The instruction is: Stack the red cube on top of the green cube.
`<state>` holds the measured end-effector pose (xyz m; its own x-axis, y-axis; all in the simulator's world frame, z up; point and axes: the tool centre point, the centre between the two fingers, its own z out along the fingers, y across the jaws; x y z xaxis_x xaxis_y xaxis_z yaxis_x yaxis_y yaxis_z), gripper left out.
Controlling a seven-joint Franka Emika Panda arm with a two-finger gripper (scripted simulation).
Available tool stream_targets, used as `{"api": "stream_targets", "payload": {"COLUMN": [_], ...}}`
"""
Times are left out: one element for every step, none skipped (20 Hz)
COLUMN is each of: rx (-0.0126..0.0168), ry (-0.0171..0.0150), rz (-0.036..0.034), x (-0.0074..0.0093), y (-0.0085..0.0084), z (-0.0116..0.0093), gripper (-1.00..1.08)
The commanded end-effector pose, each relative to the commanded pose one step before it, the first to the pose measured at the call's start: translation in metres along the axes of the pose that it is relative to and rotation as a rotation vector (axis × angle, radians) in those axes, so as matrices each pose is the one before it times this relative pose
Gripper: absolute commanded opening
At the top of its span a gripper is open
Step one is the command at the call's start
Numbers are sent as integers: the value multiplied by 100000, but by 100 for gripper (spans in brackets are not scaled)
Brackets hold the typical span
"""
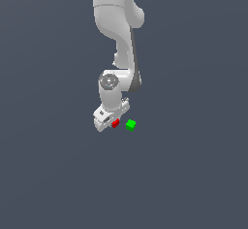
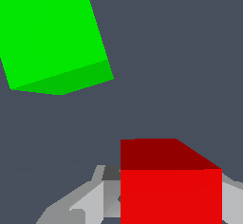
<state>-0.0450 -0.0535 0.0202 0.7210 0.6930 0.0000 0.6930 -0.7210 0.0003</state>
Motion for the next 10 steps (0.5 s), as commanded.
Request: {"api": "stream_targets", "payload": {"rx": [57,-80,0,0,0,0,0,0,0,0], "ry": [-7,1,0,0,0,0,0,0,0,0], "rz": [-70,112,0,0,0,0,0,0,0,0], "x": [29,-49,-1,-3,-4,-6,-8,-9,-10,-11], "y": [-45,53,-1,-2,-3,-4,-6,-7,-8,-9], "z": [48,-53,-29,-87,-144,-203,-261,-320,-380,-441], "gripper": [-100,-100,-100,-100,-100,-100,-100,-100,-100,-100]}}
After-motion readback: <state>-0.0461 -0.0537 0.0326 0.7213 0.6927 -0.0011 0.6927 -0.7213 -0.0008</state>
